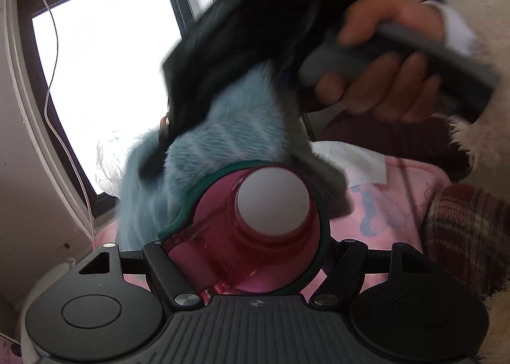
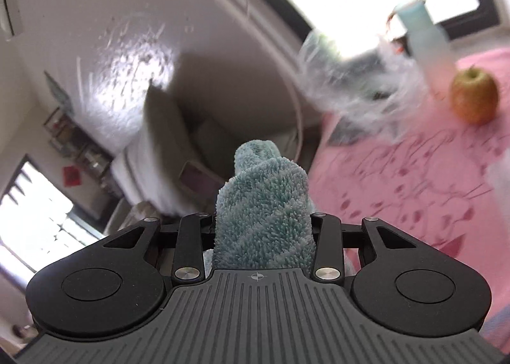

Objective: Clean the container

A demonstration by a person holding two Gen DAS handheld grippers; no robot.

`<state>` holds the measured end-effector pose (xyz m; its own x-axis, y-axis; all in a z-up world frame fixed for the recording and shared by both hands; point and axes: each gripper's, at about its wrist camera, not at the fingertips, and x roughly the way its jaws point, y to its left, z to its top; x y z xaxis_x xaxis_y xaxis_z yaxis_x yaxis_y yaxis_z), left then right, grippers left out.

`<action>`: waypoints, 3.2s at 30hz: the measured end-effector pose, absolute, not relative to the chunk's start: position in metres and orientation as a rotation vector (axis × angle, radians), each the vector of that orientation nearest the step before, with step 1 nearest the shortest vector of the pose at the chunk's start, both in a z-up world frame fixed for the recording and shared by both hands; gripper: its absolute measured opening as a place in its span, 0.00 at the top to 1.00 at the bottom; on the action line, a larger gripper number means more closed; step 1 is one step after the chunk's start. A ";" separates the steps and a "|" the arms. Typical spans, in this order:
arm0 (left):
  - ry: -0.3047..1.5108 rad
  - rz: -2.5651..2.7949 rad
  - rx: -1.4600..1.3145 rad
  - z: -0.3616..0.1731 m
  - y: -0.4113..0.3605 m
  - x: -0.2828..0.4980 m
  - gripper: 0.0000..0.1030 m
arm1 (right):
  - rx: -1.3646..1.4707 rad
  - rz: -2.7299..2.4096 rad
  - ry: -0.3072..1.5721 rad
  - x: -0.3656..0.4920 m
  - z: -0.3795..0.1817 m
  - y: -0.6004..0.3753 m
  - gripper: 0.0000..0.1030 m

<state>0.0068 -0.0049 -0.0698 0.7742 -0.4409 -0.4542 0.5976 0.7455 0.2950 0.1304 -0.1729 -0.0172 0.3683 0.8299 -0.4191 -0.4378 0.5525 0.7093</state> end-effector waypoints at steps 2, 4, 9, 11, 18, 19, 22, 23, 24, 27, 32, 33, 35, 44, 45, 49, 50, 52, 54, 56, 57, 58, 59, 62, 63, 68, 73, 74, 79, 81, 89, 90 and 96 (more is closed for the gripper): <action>0.384 -0.582 0.421 -0.070 -0.001 0.009 0.31 | 0.440 0.809 0.951 0.145 -0.035 -0.152 0.65; 0.394 -0.577 0.396 -0.068 0.001 0.013 0.30 | 0.348 0.683 0.985 0.158 -0.054 -0.142 0.64; 0.439 -0.545 0.270 -0.062 0.014 0.032 0.30 | 0.233 0.345 1.047 0.177 -0.092 -0.162 0.67; 0.447 -0.543 0.252 -0.062 0.016 0.036 0.30 | 0.155 0.305 1.060 0.169 -0.101 -0.170 0.67; 0.449 -0.537 0.288 -0.058 0.006 0.031 0.31 | 0.345 0.461 0.776 0.119 -0.036 -0.199 0.67; 0.452 -0.534 0.289 -0.058 0.005 0.031 0.31 | 0.399 0.535 0.721 0.113 -0.024 -0.201 0.67; 0.467 -0.525 0.279 -0.057 0.003 0.028 0.31 | 0.532 0.783 0.694 0.108 -0.013 -0.197 0.67; 0.472 -0.523 0.275 -0.057 0.003 0.027 0.31 | 0.555 0.844 0.703 0.109 -0.014 -0.195 0.67; 0.476 -0.521 0.273 -0.056 0.003 0.026 0.30 | 0.537 0.859 0.733 0.110 -0.019 -0.190 0.67; 0.482 -0.515 0.271 -0.057 0.002 0.026 0.30 | 0.449 0.639 0.825 0.122 -0.049 -0.185 0.65; 0.501 -0.501 0.230 -0.054 0.003 0.040 0.30 | 0.317 0.303 0.995 0.136 -0.104 -0.208 0.68; 0.509 -0.499 0.217 -0.053 0.003 0.047 0.30 | 0.330 0.303 0.980 0.131 -0.105 -0.214 0.68; 0.531 -0.493 0.187 -0.049 0.002 0.061 0.30 | 0.375 0.294 0.934 0.118 -0.098 -0.226 0.68; 0.588 -0.370 0.141 -0.046 -0.024 0.105 0.30 | 0.518 0.223 0.655 0.062 -0.049 -0.276 0.68; 0.594 -0.359 0.141 -0.046 -0.027 0.105 0.30 | 0.520 0.222 0.653 0.059 -0.048 -0.278 0.68; 0.619 -0.337 0.127 -0.050 -0.031 0.099 0.20 | 0.516 0.208 0.661 0.049 -0.044 -0.282 0.68; 0.620 -0.326 0.121 -0.050 -0.030 0.096 0.14 | 0.513 0.201 0.661 0.047 -0.044 -0.282 0.68; 0.615 -0.305 0.121 -0.049 -0.029 0.090 0.12 | 0.507 0.186 0.665 0.044 -0.043 -0.281 0.68; 0.602 -0.277 0.151 -0.046 -0.031 0.080 0.11 | 0.506 0.173 0.671 0.041 -0.040 -0.279 0.68; 0.586 -0.251 0.167 -0.042 -0.031 0.068 0.09 | 0.514 0.167 0.671 0.036 -0.036 -0.277 0.68; 0.579 -0.245 0.163 -0.039 -0.029 0.062 0.07 | 0.521 0.163 0.670 0.032 -0.033 -0.277 0.68; 0.577 -0.242 0.153 -0.037 -0.026 0.058 0.07 | 0.529 0.157 0.667 0.028 -0.030 -0.277 0.68; 0.580 -0.239 0.138 -0.036 -0.023 0.054 0.07 | 0.534 0.149 0.665 0.024 -0.026 -0.276 0.68; 0.609 -0.227 0.083 -0.037 -0.013 0.049 0.06 | 0.511 0.104 0.645 0.007 -0.010 -0.271 0.67; 0.623 -0.222 0.075 -0.038 -0.012 0.048 0.06 | 0.501 0.091 0.633 -0.001 -0.003 -0.268 0.67; 0.625 -0.211 0.123 -0.040 -0.012 0.036 0.06 | 0.505 0.040 0.590 -0.042 0.020 -0.261 0.66; 0.602 -0.287 0.127 -0.036 -0.017 0.020 0.06 | 0.530 -0.017 0.572 -0.079 0.032 -0.258 0.66; 0.602 -0.297 0.127 -0.036 -0.018 0.017 0.06 | 0.528 -0.027 0.569 -0.085 0.034 -0.256 0.66; 0.602 -0.326 0.102 -0.033 -0.019 0.004 0.06 | 0.506 -0.040 0.565 -0.108 0.041 -0.250 0.66; 0.596 -0.329 0.103 -0.031 -0.018 0.000 0.06 | 0.497 -0.041 0.562 -0.113 0.044 -0.248 0.66; 0.570 -0.324 0.111 -0.021 -0.018 -0.007 0.05 | 0.514 -0.019 0.530 -0.124 0.048 -0.246 0.66; 0.569 -0.332 0.113 -0.021 -0.019 -0.008 0.05 | 0.517 -0.019 0.529 -0.126 0.048 -0.246 0.66; 0.575 -0.342 0.111 -0.022 -0.019 -0.010 0.05 | 0.546 -0.023 0.524 -0.126 0.048 -0.250 0.66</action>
<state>-0.0102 -0.0195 -0.0223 0.7847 -0.2856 -0.5502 0.3469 0.9379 0.0079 -0.1263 -0.2497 0.0477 0.8691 0.1155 -0.4809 0.1568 0.8578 0.4894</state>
